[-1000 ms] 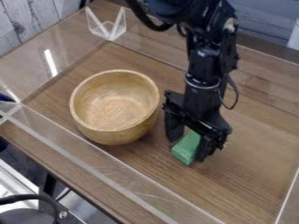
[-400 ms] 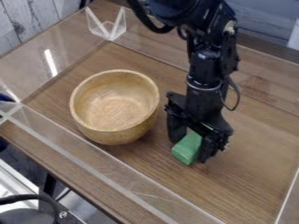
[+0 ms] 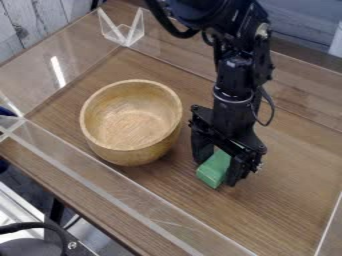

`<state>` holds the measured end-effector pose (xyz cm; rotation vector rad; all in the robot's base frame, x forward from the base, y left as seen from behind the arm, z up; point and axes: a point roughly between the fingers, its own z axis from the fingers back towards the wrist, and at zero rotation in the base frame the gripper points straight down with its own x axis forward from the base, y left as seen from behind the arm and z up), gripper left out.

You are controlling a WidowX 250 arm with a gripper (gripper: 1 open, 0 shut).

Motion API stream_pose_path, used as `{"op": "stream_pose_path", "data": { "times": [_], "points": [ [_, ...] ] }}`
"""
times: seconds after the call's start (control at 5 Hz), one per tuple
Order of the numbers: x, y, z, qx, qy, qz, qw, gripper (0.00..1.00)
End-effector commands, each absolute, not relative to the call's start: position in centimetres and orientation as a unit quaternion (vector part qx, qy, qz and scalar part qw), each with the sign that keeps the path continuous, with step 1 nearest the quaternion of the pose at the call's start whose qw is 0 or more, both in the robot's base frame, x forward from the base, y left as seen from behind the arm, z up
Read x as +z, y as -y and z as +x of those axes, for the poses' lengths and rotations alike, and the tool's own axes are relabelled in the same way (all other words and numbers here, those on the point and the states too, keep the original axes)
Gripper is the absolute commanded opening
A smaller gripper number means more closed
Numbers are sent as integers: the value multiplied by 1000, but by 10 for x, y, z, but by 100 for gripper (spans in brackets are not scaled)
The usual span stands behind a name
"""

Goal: Put the green block in the brown bowl

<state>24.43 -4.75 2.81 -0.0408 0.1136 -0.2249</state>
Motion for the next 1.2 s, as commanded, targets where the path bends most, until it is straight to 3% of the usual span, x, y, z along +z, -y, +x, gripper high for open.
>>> {"op": "stream_pose_path", "data": {
  "times": [0.0,1.0],
  "points": [
    [38,46,255,-107,-32,-23,993,100],
    [38,42,258,-98,-30,-29,994,100]
  ]
}}
